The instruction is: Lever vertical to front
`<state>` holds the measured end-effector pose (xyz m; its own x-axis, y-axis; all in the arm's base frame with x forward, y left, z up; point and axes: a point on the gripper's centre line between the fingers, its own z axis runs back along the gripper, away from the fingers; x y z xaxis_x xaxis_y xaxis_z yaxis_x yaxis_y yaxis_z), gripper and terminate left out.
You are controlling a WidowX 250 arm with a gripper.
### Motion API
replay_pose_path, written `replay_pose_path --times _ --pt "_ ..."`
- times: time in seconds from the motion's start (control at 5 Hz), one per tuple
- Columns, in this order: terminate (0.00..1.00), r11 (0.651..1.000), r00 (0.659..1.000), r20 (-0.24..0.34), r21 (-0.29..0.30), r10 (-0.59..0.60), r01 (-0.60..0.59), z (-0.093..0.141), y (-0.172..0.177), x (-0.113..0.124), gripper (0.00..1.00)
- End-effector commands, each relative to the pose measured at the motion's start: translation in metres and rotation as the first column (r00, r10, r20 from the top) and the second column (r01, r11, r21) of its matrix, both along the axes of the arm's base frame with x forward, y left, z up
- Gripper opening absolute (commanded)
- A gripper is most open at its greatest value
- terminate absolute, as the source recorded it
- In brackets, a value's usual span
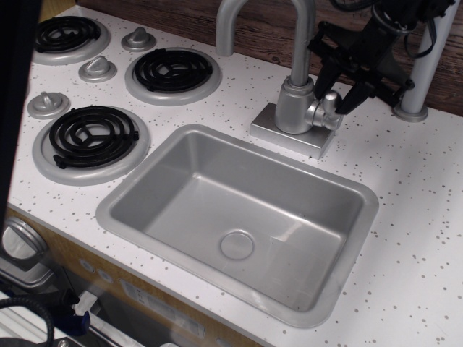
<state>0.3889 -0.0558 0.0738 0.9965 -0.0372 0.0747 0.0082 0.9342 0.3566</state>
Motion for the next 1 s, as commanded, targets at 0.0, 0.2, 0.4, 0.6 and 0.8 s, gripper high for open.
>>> replay_pose_path --times 0.0,0.2,0.4,0.6,0.8 --pt "0.00 0.999 1.000 0.026 -0.044 0.017 -0.015 0.012 0.010 -0.002 0.00" --pt "0.00 0.997 1.000 0.003 -0.071 0.014 -0.013 -0.001 0.011 -0.004 0.00" --pt "0.00 0.997 1.000 -0.005 -0.083 0.009 -0.009 -0.008 0.012 -0.005 0.00" --pt "0.00 0.995 1.000 -0.004 -0.097 0.008 -0.008 -0.014 0.012 -0.005 0.00" --pt "0.00 0.995 1.000 -0.004 -0.103 0.005 -0.005 -0.017 0.013 -0.005 0.00"
